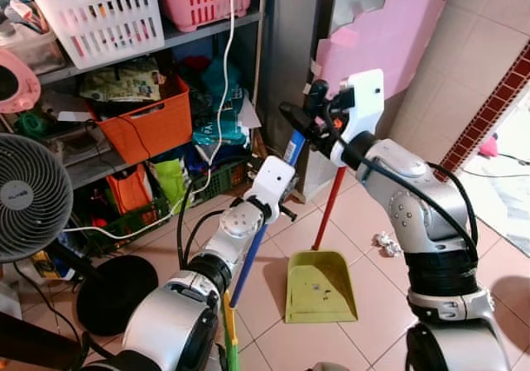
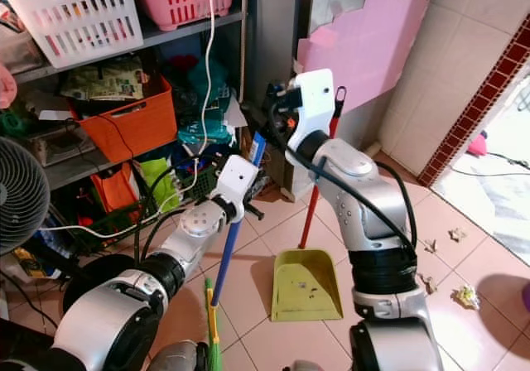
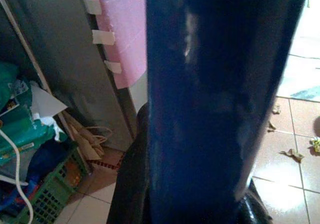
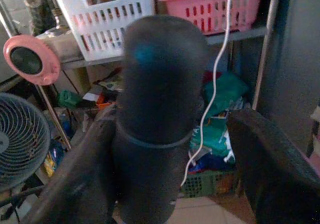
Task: Sweep floor
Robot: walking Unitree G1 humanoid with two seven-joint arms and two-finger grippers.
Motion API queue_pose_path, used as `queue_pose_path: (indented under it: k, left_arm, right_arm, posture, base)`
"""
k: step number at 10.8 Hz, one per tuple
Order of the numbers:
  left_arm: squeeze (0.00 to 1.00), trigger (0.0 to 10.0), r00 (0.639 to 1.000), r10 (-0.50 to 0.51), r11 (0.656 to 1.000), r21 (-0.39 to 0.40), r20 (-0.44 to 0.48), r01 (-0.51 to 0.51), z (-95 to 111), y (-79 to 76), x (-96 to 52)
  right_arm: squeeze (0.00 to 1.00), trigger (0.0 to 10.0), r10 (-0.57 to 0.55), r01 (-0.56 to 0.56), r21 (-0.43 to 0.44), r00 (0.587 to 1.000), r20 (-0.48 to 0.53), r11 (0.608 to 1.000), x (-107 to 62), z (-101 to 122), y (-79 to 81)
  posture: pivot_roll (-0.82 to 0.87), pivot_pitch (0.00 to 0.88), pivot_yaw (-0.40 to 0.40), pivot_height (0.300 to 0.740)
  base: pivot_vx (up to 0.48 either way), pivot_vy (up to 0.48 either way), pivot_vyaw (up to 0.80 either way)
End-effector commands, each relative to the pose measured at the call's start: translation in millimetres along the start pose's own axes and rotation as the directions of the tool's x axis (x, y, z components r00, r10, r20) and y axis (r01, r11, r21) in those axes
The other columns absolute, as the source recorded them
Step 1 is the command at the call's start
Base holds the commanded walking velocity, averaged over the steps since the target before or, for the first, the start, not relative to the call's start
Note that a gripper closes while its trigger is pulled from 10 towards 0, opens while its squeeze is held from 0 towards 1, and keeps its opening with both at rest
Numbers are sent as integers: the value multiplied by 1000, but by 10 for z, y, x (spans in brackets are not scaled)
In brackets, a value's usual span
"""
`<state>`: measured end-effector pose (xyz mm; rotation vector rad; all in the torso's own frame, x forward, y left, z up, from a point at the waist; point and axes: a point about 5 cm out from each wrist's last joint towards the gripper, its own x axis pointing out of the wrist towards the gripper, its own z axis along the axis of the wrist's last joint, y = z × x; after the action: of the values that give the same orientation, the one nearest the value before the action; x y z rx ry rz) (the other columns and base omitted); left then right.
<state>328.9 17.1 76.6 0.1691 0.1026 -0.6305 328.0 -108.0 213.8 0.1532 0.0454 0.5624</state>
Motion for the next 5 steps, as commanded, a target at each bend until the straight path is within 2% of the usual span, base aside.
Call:
queue_pose_path:
  k: [1,5]
  left_arm:
    - [0,0,996,-43,999,19,82,42,220,-136,104]
    - [0,0,995,-44,999,13,85,43,233,-156,115]
  right_arm:
    - [0,10000,-115,115,34,993,-7,993,-59,28,-154]
    - [0,10000,-128,129,129,992,-20,983,-59,29,-67]
  posture:
    - [-200,0,40,740]
    - [-206,0,39,740]
  base:
    - [0,0,0]
    - [0,0,0]
